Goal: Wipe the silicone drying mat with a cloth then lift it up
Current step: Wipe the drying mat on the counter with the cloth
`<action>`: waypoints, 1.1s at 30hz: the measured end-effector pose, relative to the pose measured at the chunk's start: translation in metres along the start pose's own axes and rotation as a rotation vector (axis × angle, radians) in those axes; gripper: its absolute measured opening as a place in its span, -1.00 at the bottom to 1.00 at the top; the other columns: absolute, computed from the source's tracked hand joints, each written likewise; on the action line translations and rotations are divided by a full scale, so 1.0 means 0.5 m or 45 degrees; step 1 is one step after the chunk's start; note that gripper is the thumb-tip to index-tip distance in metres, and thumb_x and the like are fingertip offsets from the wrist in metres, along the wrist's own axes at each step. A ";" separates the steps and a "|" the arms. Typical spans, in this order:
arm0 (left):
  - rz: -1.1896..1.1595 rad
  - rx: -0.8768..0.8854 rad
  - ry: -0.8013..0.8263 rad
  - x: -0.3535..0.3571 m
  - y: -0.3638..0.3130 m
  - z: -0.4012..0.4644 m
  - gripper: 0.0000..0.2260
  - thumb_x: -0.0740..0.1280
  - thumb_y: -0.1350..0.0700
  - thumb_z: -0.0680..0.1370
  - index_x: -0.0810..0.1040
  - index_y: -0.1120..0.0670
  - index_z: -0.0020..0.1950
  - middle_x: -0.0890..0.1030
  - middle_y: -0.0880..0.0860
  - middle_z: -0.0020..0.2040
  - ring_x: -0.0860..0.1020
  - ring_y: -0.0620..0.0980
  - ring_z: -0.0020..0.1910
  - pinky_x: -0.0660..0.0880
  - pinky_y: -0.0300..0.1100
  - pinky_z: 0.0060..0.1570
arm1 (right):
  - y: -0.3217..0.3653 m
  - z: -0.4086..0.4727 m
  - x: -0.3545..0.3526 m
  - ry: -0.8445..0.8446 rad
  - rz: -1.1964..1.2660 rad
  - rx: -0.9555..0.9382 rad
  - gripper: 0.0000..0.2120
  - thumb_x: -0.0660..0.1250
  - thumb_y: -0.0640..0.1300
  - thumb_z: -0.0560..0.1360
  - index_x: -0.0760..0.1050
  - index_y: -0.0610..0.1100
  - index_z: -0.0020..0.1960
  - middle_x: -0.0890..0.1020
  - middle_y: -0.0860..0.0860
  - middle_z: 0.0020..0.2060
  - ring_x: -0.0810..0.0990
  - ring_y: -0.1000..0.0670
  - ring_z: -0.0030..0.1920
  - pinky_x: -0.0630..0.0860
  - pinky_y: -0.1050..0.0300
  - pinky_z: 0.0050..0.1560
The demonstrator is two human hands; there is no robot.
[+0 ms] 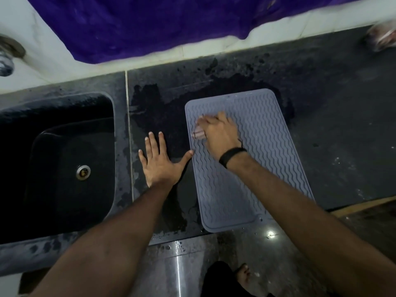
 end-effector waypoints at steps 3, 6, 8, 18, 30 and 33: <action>-0.023 -0.002 0.002 -0.002 -0.003 0.002 0.11 -0.15 -0.71 0.35 -0.17 -0.03 0.70 -0.18 0.04 0.69 -0.23 0.00 0.66 -0.23 0.15 0.60 | -0.012 0.121 -0.010 0.008 -0.062 0.009 -0.48 0.35 -0.27 0.38 0.44 -0.09 0.33 0.51 -0.06 0.31 0.35 -0.17 0.29 0.35 -0.06 0.17; -0.019 -0.007 0.025 -0.004 -0.004 0.001 0.11 -0.16 -0.72 0.34 -0.19 -0.04 0.70 -0.20 0.03 0.69 -0.25 0.00 0.65 -0.25 0.14 0.60 | -0.017 0.177 0.037 0.175 -0.097 0.008 -0.52 0.32 -0.27 0.41 0.45 -0.13 0.34 0.48 -0.08 0.32 0.28 -0.21 0.35 0.34 -0.08 0.23; -0.015 -0.013 0.024 -0.006 -0.003 0.001 0.11 -0.17 -0.72 0.34 -0.20 -0.04 0.70 -0.21 0.03 0.69 -0.26 -0.01 0.65 -0.26 0.14 0.60 | -0.018 0.173 0.067 0.209 -0.128 -0.002 -0.50 0.29 -0.27 0.43 0.42 -0.14 0.37 0.42 -0.10 0.38 0.26 -0.23 0.37 0.36 -0.10 0.22; -0.020 0.000 0.013 -0.005 -0.004 0.002 0.11 -0.14 -0.71 0.35 -0.19 -0.04 0.70 -0.20 0.03 0.69 -0.25 -0.01 0.65 -0.26 0.13 0.60 | -0.062 0.165 0.055 0.163 -0.208 0.236 -0.58 0.29 -0.16 0.47 0.45 -0.13 0.33 0.49 -0.09 0.30 0.28 -0.19 0.36 0.35 -0.09 0.23; -0.034 0.012 -0.012 -0.006 -0.004 0.000 0.10 -0.12 -0.71 0.36 -0.18 -0.03 0.70 -0.19 0.04 0.69 -0.23 0.00 0.66 -0.22 0.15 0.61 | -0.120 0.154 0.046 0.249 -0.272 0.226 -0.46 0.39 -0.14 0.41 0.40 -0.09 0.39 0.50 -0.04 0.30 0.28 -0.17 0.35 0.33 -0.04 0.21; -0.032 0.011 -0.014 -0.005 -0.003 0.001 0.11 -0.12 -0.71 0.36 -0.19 -0.02 0.70 -0.19 0.04 0.69 -0.23 0.01 0.66 -0.22 0.16 0.61 | -0.181 0.142 0.028 0.166 -0.259 0.348 -0.52 0.36 -0.11 0.43 0.44 -0.13 0.34 0.53 -0.08 0.25 0.29 -0.20 0.35 0.32 -0.06 0.21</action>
Point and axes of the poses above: each hand's wrist, its own z-axis towards the middle knuckle, its own x-axis out of the palm, y = z × x, the point moved 10 cm from there along z, towards the middle knuckle
